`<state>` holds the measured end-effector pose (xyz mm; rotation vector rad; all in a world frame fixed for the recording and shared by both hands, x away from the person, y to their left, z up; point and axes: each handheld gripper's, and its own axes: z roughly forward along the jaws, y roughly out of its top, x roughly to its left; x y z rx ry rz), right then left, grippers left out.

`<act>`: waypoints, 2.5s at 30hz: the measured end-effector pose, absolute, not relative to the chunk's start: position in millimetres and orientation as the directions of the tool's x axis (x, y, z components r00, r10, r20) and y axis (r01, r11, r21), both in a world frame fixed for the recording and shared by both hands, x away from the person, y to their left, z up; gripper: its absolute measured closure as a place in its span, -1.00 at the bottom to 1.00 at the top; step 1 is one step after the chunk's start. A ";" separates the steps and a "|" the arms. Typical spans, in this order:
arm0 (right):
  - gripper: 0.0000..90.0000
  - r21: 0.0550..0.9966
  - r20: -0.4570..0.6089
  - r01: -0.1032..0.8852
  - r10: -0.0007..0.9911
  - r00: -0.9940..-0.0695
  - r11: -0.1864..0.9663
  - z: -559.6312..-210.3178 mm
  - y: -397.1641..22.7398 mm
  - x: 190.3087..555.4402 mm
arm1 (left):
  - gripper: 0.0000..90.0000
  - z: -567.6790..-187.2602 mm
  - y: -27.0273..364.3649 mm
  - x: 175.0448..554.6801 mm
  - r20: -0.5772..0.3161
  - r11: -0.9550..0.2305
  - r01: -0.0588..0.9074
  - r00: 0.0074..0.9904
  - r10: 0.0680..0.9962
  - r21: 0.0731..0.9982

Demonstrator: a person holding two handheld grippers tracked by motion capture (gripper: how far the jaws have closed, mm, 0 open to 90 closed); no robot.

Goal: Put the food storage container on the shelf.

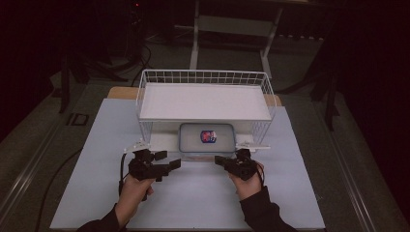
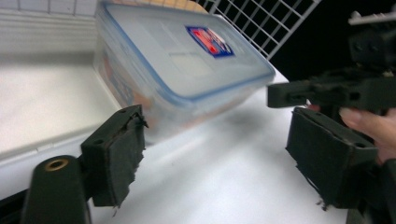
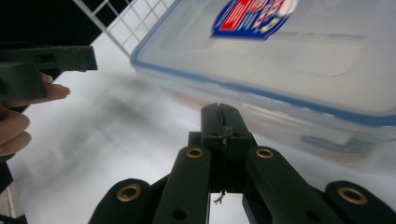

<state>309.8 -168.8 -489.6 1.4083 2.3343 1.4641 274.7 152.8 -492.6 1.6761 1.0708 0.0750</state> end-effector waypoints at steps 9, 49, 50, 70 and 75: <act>1.00 0.727 0.358 0.661 0.718 -0.597 0.187 -500.9 -154.5 314.1 | -1.00 -497.7 154.9 258.0 -0.338 -0.034 0.524 0.595 0.729 0.851; 1.00 0.734 0.364 0.674 0.791 -0.491 0.081 -508.7 -124.8 372.0 | -1.00 -502.8 161.5 258.6 -0.304 -0.043 0.496 0.596 0.743 0.867; 1.00 0.735 0.364 0.674 0.792 -0.490 0.079 -508.7 -124.7 373.0 | -1.00 -502.8 161.7 258.6 -0.305 -0.043 0.497 0.596 0.743 0.867; 0.86 0.764 0.321 0.637 0.798 -0.510 0.100 -510.6 -115.0 368.6 | -1.00 -503.5 162.8 257.6 -0.310 -0.042 0.499 0.599 0.738 0.866; 0.44 0.773 0.331 0.626 0.777 -0.535 0.102 -508.5 -120.0 355.9 | -1.00 -502.3 162.4 256.8 -0.307 -0.042 0.494 0.603 0.737 0.869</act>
